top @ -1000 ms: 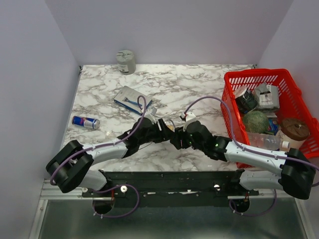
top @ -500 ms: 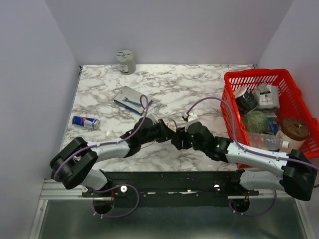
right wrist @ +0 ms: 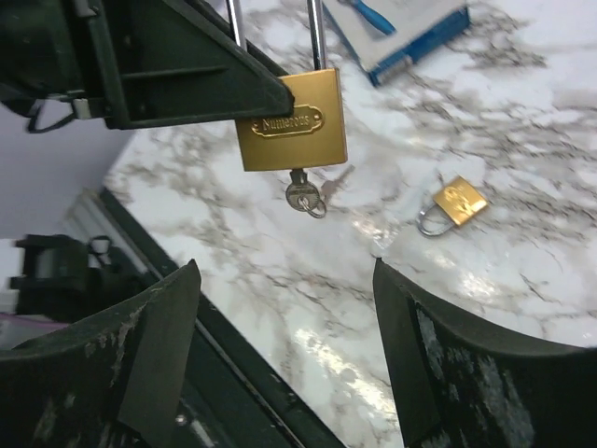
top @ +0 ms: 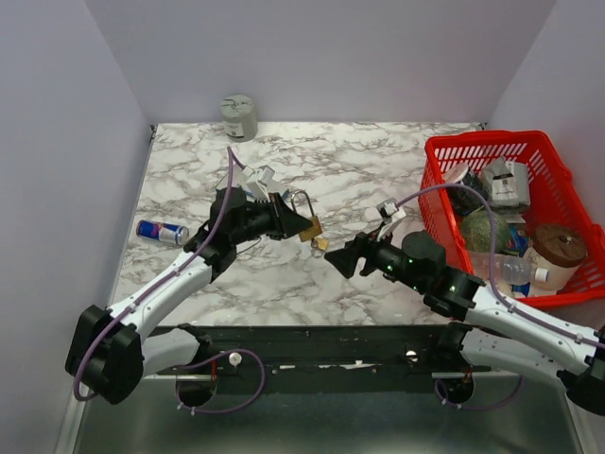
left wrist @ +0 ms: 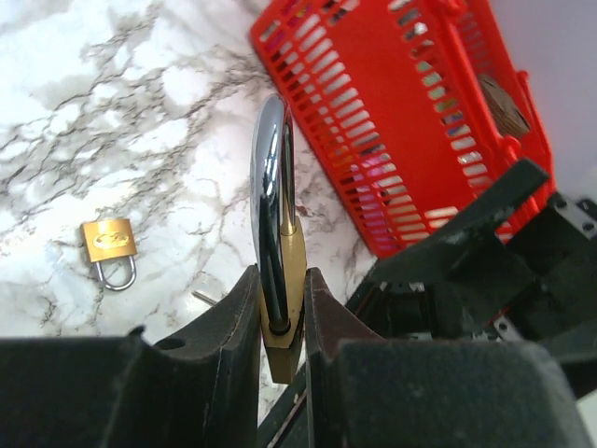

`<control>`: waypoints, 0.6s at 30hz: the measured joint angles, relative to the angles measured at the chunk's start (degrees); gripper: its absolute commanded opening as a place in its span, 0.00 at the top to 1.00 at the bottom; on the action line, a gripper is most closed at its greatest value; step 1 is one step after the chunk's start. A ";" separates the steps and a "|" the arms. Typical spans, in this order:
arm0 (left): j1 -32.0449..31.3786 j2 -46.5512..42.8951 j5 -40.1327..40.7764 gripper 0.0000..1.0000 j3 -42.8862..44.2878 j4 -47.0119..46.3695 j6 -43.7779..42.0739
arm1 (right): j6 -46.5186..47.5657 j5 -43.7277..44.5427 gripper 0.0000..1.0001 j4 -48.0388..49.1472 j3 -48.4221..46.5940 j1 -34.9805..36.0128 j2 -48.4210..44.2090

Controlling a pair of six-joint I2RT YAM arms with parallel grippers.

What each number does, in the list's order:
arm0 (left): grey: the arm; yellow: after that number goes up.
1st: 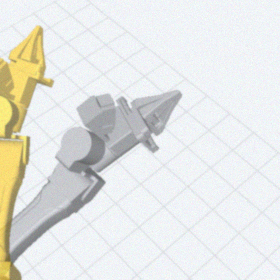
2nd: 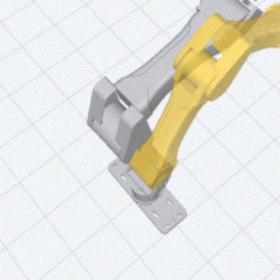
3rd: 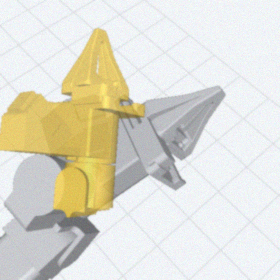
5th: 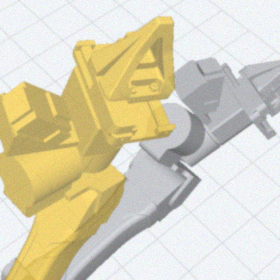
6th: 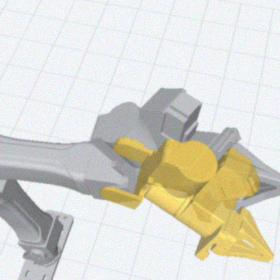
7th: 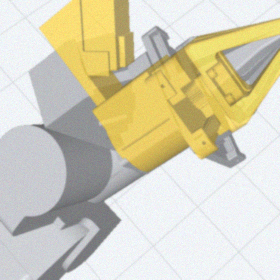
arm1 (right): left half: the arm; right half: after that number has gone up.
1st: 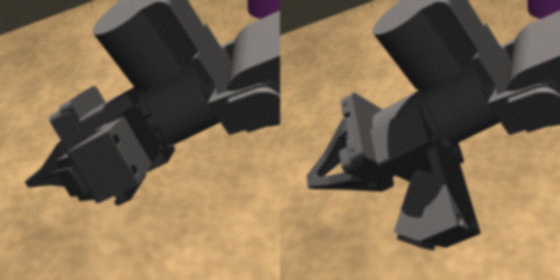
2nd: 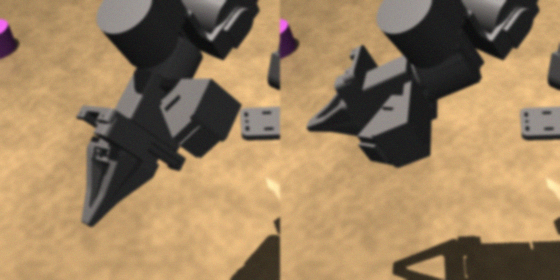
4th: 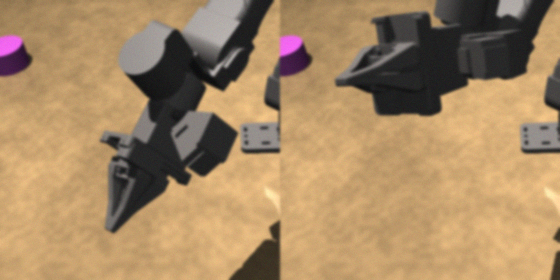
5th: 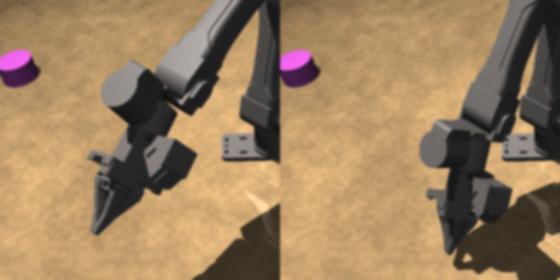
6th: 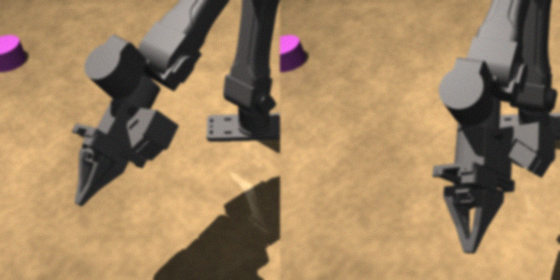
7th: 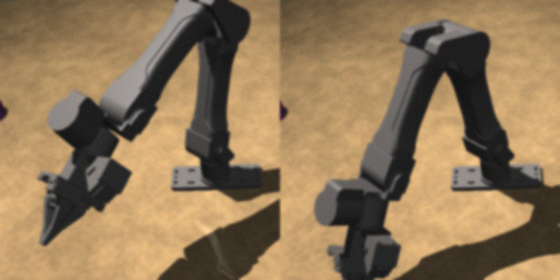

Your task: Unlock with the key

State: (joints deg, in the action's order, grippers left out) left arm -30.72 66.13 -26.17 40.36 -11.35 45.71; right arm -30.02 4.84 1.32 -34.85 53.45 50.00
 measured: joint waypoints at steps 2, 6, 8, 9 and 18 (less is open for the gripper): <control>1.25 -2.47 -3.98 1.00 0.44 0.81 -2.49 | -0.66 -3.37 0.21 1.68 0.48 -0.68 -2.75; 1.77 -3.85 -10.82 1.00 0.00 -1.03 -3.58 | -1.70 -8.83 0.40 4.96 1.29 -1.49 -4.00; 1.77 -3.89 -14.08 1.00 -1.20 -3.54 -3.19 | -2.40 -10.95 0.43 5.99 2.14 -2.03 -3.76; 1.77 -3.89 -15.34 1.00 -1.73 -4.35 -2.93 | -2.62 -11.98 0.43 6.58 2.62 -2.38 -3.56; 1.75 -3.96 -22.43 1.00 -4.24 -10.73 -0.17 | -4.09 -17.55 0.53 11.52 6.25 -4.20 0.72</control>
State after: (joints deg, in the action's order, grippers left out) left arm -28.97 62.17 -48.60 36.12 -22.09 45.54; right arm -34.11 -12.71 12.84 -28.60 49.25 50.72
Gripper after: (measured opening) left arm 0.254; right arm 0.491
